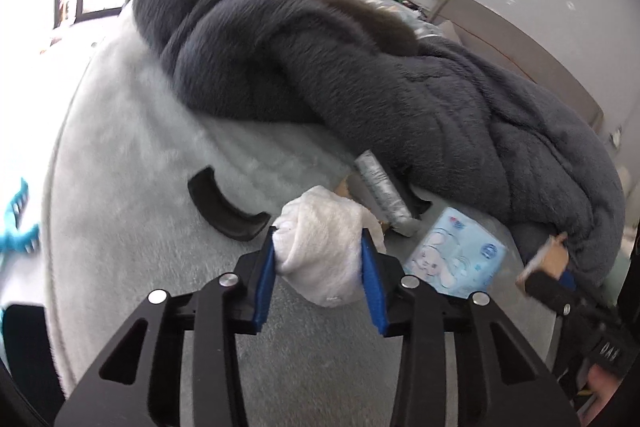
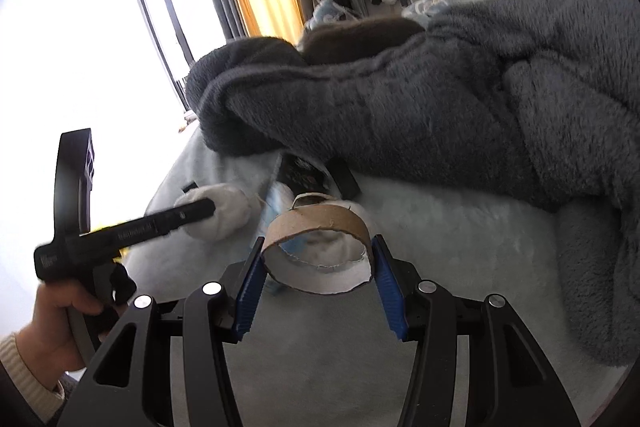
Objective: Collect trash
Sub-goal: 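Grasp the white tissue wad with the left gripper while the right holds the tape roll, then carry the tissue wad in the left gripper over the bin while the right carries the roll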
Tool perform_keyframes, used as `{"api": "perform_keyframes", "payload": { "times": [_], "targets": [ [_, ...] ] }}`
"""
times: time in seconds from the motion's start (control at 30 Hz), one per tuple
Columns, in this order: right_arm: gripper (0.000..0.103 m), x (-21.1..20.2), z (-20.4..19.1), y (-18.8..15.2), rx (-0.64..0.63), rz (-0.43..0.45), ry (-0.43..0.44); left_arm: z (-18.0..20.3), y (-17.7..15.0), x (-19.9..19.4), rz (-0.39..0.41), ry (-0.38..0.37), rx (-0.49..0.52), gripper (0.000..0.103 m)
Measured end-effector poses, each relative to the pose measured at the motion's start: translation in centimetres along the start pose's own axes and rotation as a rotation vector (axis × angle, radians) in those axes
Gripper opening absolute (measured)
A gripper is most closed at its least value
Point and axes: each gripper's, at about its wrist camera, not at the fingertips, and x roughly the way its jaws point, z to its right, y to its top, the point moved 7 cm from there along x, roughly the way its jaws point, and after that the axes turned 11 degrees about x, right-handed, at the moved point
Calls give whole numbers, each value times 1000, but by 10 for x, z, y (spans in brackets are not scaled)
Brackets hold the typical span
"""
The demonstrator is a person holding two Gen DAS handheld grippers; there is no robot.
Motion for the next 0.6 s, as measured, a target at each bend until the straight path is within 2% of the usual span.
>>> {"api": "perform_keyframes", "payload": {
  "times": [0.17,0.53,0.6],
  "targets": [
    [52,-2,-23,1,-26,8,9,5,1,-22,34,3,69,42],
    [52,6,-84,-3,-35,5,56,-20,-14,-78,51,119,213,42],
    [52,7,-94,-5,-39,0,63,-30,-18,-88,48,130,213,42]
  ]
}}
